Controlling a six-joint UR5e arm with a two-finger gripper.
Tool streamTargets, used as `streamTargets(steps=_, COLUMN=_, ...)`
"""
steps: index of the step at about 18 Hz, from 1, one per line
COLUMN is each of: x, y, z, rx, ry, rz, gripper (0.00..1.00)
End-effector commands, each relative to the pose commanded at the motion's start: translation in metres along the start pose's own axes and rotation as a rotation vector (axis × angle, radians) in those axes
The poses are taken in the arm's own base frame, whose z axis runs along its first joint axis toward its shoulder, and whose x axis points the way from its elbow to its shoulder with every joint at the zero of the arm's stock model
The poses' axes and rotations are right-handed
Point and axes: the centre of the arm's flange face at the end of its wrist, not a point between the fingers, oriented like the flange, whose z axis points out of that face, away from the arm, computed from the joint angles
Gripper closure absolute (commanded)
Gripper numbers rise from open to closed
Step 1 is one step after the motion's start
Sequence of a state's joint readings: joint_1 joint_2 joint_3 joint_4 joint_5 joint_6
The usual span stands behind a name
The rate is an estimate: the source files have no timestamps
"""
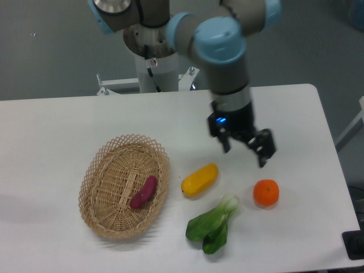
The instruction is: Place the sweet potato in the basket
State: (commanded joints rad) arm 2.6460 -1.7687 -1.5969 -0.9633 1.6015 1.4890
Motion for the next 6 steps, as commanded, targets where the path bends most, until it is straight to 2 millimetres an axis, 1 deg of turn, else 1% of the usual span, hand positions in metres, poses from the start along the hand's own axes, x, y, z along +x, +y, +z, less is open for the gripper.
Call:
streamTargets(steps=2, x=-0.003, y=0.017, z=-0.004, rx=-0.010, ry=0.008, rz=0.035, gripper=0.00)
streamTargets(steps=3, x=-0.002, y=0.022, z=-0.002, rx=-0.011, ry=0.022, rz=0.046, gripper=0.00)
streamTargets(steps=6, x=0.000, y=0.022, z=-0.002, rx=-0.010, ry=0.030, rz=0.065, gripper=0.00)
